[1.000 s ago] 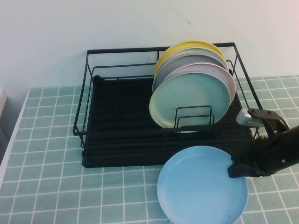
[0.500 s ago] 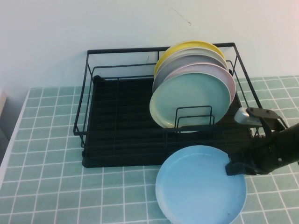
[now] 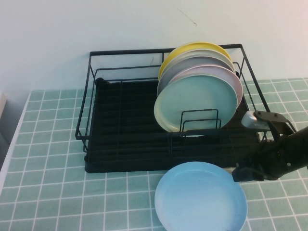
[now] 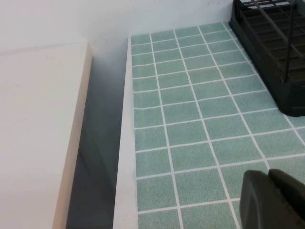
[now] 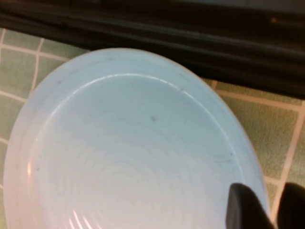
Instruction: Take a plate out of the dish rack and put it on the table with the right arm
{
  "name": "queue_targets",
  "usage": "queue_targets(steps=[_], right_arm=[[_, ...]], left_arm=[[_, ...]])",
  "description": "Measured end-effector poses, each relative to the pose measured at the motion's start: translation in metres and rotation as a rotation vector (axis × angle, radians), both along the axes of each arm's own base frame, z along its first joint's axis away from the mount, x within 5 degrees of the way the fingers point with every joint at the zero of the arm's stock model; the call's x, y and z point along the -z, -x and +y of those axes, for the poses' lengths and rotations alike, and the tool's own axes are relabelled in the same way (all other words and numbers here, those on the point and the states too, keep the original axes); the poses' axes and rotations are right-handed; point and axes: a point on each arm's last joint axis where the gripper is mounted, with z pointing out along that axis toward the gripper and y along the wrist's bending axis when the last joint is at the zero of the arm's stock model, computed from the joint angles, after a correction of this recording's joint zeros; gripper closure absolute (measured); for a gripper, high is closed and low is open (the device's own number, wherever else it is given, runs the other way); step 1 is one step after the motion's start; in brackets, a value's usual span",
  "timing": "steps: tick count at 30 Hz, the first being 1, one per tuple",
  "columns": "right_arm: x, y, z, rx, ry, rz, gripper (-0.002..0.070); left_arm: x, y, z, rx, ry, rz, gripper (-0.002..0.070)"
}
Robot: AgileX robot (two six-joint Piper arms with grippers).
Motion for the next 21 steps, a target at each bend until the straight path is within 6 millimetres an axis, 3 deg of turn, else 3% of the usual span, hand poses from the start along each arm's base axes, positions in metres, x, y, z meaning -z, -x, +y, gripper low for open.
queue_targets(steps=[6,10,12,17,21], right_arm=[[-0.003,-0.001,0.000,0.001,0.001,-0.004,0.0406],[-0.024,0.000,0.002,-0.031,-0.029,-0.032,0.0374],[-0.047,0.000,0.004,-0.069,-0.055,-0.083,0.0372],[-0.128,0.006,0.008,-0.211,-0.099,-0.263,0.0379],[-0.193,0.022,0.003,-0.357,-0.029,-0.410,0.0460]], left_arm=[[0.000,0.000,0.000,0.000,0.000,0.000,0.0678],[0.000,0.000,0.000,0.000,0.000,0.000,0.0678],[0.000,0.000,0.000,0.000,0.000,0.000,0.0678],[0.000,0.000,0.000,0.000,0.000,0.000,0.0678],[0.000,0.000,0.000,0.000,0.000,0.000,0.0678]])
